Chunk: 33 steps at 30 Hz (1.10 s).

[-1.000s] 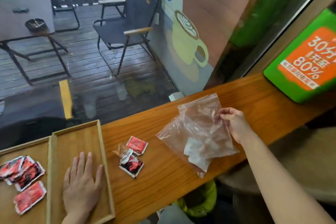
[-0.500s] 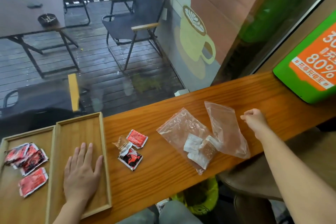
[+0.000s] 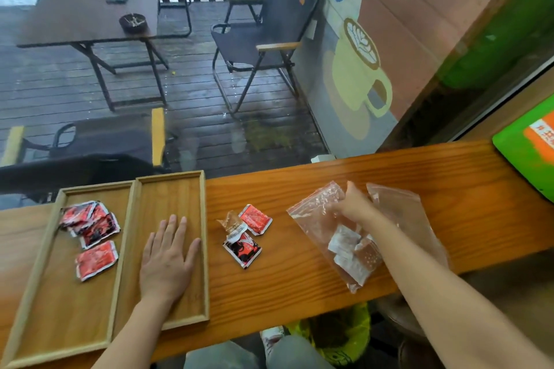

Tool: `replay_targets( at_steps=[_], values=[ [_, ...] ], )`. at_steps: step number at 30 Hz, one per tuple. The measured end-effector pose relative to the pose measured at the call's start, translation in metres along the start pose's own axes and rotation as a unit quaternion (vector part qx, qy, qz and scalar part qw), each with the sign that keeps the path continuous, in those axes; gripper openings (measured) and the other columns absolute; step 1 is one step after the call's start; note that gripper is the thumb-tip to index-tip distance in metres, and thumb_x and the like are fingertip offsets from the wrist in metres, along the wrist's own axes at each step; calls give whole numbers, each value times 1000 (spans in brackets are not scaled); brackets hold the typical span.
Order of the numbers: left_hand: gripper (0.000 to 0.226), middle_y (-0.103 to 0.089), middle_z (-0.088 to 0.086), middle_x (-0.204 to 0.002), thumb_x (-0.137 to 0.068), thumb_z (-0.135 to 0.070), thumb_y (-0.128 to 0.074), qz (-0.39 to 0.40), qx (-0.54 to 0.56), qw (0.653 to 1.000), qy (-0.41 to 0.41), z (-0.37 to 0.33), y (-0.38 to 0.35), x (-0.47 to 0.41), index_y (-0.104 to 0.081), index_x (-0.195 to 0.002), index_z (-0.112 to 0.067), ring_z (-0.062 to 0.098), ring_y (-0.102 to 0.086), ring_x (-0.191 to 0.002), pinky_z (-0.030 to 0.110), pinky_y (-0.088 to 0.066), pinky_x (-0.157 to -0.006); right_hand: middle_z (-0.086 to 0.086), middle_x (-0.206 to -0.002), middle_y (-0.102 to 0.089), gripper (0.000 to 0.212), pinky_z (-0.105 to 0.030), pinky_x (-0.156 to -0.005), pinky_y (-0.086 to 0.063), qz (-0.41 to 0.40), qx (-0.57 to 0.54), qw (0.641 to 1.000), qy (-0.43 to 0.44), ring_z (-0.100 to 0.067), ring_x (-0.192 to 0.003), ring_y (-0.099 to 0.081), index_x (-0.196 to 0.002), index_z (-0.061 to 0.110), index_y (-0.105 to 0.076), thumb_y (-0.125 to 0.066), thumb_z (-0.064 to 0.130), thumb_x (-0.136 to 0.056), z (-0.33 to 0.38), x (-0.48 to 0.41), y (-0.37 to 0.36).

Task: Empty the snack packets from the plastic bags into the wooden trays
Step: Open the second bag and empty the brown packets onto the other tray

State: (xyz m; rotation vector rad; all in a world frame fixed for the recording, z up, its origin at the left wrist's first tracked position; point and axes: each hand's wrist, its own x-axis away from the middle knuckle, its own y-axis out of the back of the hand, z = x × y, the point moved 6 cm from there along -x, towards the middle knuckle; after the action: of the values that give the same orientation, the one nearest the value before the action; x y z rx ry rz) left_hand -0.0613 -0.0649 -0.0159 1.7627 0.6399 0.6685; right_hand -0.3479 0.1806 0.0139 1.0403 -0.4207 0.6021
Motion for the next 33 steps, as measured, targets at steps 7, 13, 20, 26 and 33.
replay_targets(
  at_steps=[7, 13, 20, 26, 33],
  values=[
    [60, -18, 1, -155, -91, -51, -30, 0, 18, 1000, 3, 4, -4, -3, -17, -144, -24, 16, -9, -143, 36, -4, -115, -13, -95, -66, 12, -36, -74, -49, -22, 30, 999, 14, -23, -83, -62, -93, 6, -61, -53, 14, -89, 10, 9, -12],
    [59, -21, 1, -154, -91, -49, -36, 9, 46, 999, 8, 4, -2, -6, -22, -142, -25, 17, -11, -143, 38, -7, -115, -9, -80, -67, 12, -34, -70, -58, 113, -61, 974, 186, -20, -71, -69, -82, 9, -56, -55, 18, -90, 50, 45, -12],
    [49, -38, 4, -147, -90, -36, -49, 108, 149, 983, 29, 8, 23, -12, -40, -135, -18, 19, -33, -135, 38, -30, -110, -19, -80, -67, 17, -29, -63, -59, 226, -117, 915, 314, -30, -69, -68, -94, 2, -52, -55, 19, -88, 128, 92, -14],
    [26, -67, 11, -106, -91, -26, -52, 11, 347, 936, 59, 22, 92, 6, -61, -109, -10, 20, -60, -96, 31, -47, -84, -6, -65, -67, 4, -30, -58, -58, 284, -123, 861, 404, -28, -61, -68, -86, 11, -51, -53, 14, -88, 206, 128, -59],
    [39, -69, 4, -85, -81, -51, -52, -14, 559, 824, 94, 43, 149, 38, -63, -89, -14, 15, -68, -79, 25, -56, -67, -6, -69, -66, 7, -31, -60, -57, 344, -30, 832, 434, -23, -62, -68, -86, 17, -51, -52, 12, -91, 252, 151, -141]
  ],
)
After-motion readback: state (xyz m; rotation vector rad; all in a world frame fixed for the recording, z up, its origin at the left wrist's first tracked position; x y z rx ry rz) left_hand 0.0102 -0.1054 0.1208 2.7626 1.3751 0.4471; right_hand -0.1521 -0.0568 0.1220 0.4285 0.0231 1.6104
